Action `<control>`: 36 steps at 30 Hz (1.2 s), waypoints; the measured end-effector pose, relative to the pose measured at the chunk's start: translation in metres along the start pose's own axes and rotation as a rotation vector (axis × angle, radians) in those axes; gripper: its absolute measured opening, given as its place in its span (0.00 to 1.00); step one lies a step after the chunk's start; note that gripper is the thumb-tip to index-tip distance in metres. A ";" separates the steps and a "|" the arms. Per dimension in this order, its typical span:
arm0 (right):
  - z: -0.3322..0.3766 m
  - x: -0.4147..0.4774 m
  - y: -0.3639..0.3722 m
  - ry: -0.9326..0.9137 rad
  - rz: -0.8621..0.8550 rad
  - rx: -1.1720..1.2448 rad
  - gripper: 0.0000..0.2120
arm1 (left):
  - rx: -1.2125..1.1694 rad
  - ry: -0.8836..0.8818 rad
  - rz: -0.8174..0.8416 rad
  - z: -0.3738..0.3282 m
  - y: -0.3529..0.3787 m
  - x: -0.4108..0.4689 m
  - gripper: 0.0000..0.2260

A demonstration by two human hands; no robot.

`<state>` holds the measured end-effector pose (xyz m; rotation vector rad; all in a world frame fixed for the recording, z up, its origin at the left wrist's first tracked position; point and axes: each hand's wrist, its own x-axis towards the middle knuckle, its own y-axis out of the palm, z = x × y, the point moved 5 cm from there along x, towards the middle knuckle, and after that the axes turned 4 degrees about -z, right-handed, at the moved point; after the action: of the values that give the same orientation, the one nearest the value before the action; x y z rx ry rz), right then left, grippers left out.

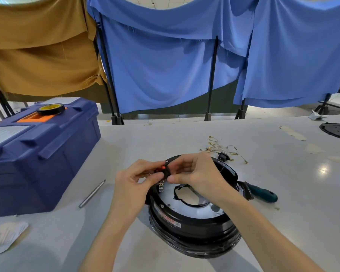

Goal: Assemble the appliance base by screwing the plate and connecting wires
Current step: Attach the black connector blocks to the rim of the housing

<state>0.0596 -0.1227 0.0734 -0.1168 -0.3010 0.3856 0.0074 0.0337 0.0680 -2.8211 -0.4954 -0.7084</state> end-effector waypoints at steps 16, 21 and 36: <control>-0.003 0.001 0.025 -0.068 0.020 -0.145 0.17 | -0.273 -0.266 -0.002 0.022 -0.021 -0.011 0.09; -0.005 0.005 0.028 -0.026 -0.004 -0.115 0.05 | -0.224 -0.219 -0.036 0.024 -0.025 -0.010 0.12; -0.030 0.004 0.021 0.070 0.093 -0.586 0.25 | 0.201 -0.204 0.008 0.036 -0.037 -0.011 0.14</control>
<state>0.0646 -0.1033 0.0428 -0.7198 -0.3333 0.3755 -0.0001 0.0747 0.0354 -2.7144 -0.5534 -0.3481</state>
